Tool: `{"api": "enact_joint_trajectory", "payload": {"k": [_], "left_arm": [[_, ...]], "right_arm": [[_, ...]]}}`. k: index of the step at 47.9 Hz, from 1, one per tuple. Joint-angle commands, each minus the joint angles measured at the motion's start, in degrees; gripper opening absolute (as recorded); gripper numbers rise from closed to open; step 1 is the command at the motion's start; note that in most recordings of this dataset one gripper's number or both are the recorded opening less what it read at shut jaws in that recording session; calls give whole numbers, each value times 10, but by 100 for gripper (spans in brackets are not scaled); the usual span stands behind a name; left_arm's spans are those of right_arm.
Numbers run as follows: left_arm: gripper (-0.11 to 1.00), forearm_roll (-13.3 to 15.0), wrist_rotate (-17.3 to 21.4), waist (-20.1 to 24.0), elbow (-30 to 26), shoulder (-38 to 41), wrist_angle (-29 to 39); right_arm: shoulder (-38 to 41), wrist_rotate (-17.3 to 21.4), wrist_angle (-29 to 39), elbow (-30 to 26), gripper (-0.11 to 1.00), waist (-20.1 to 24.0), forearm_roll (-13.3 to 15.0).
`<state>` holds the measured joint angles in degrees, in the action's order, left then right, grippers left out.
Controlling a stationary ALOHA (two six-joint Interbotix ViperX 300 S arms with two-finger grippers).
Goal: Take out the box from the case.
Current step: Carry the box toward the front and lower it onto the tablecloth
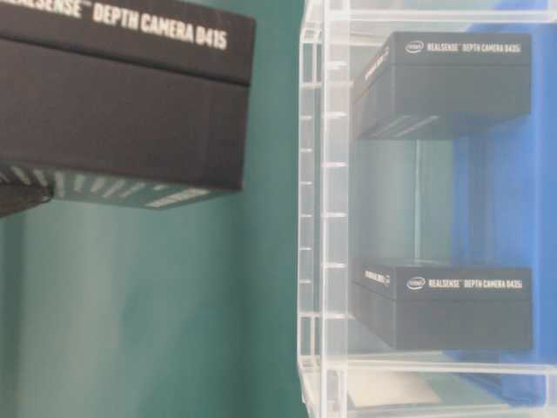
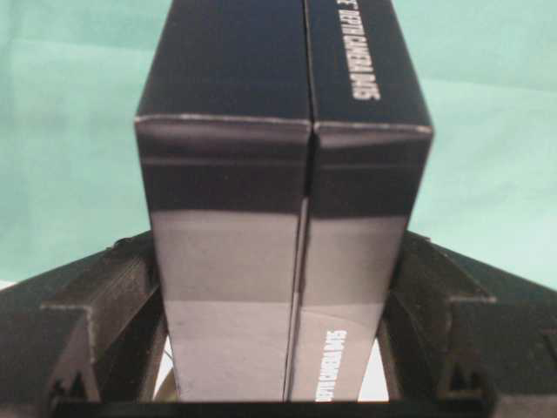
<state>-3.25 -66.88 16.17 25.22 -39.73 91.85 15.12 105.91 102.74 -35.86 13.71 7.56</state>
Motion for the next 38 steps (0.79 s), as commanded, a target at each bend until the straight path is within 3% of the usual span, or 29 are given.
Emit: {"api": "enact_joint_trajectory", "payload": {"k": [1, 14, 22, 38], "left_arm": [[95, 1, 1, 0, -11, -1, -1], [95, 0, 3, 0, -11, 0, -1], [95, 0, 4, 0, -11, -1, -1], [95, 0, 4, 0, -10, -1, -1]], "right_arm": [[-8, 0, -2, -11, 66, 1, 4], [0, -1, -33, 47, 66, -3, -4], [0, 0, -112, 106, 66, -8, -16], [0, 6, -260, 243, 66, -15, -70]]}}
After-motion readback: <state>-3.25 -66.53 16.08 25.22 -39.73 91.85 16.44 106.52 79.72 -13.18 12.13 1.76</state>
